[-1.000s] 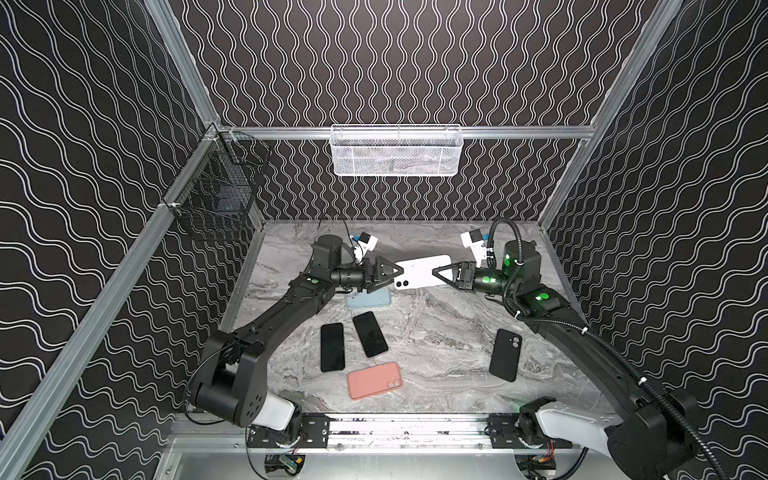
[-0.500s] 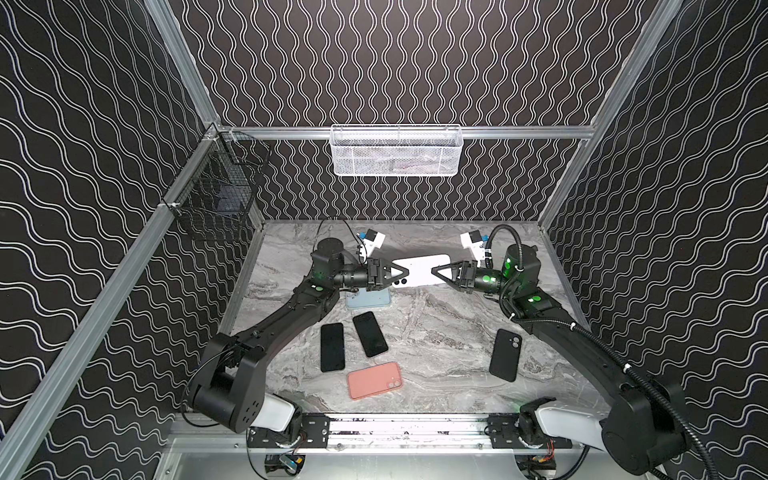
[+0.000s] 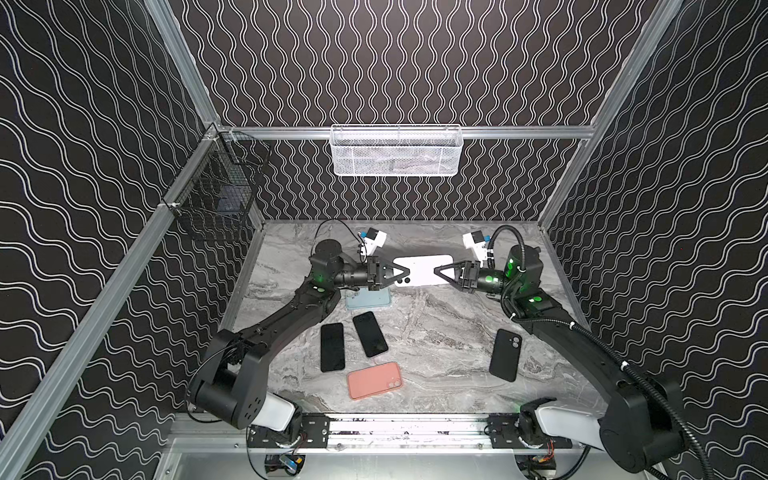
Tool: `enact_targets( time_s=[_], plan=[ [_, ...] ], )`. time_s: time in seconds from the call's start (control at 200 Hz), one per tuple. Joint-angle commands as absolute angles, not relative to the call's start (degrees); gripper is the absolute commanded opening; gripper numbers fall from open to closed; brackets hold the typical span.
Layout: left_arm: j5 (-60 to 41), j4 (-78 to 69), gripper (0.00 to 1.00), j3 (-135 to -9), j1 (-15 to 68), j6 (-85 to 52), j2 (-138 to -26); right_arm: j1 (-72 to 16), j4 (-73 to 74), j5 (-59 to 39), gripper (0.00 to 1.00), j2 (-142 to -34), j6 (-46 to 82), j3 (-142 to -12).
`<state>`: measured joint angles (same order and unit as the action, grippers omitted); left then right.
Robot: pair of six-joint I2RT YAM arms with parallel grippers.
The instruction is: Put the phone into the phone case
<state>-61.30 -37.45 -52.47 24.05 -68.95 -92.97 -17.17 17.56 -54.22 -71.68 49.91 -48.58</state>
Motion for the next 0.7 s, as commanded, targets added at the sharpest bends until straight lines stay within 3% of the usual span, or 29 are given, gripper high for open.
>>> enact_targets(
  time_s=[0.0, 0.185, 0.305, 0.516, 0.696],
  plan=[
    [-60.98, -39.73, 0.0, -52.97, 24.06, -68.32, -92.88, -15.74, 14.39, -52.58, 0.46, -70.9, 48.03, -49.86],
    [-58.77, -24.87, 0.0, -57.87, 24.04, -56.72, -90.59, -12.04, 8.17, -50.83, 0.7, -68.1, 45.69, -51.77],
    [-52.13, -3.99, 0.0, -65.34, 24.08, -39.72, -88.74, -9.19, 1.65, -47.39, 0.8, -65.87, 44.07, -53.34],
    [-32.52, 19.7, 0.0, -79.8, 24.68, -12.16, -91.17, -6.29, -17.79, -35.12, 0.86, -64.53, 39.79, -62.23],
    [-33.65, 15.69, 0.0, -79.35, 25.45, 8.04, -92.92, -4.57, -23.2, -37.52, 0.87, -66.63, 39.62, -66.66]
  ],
)
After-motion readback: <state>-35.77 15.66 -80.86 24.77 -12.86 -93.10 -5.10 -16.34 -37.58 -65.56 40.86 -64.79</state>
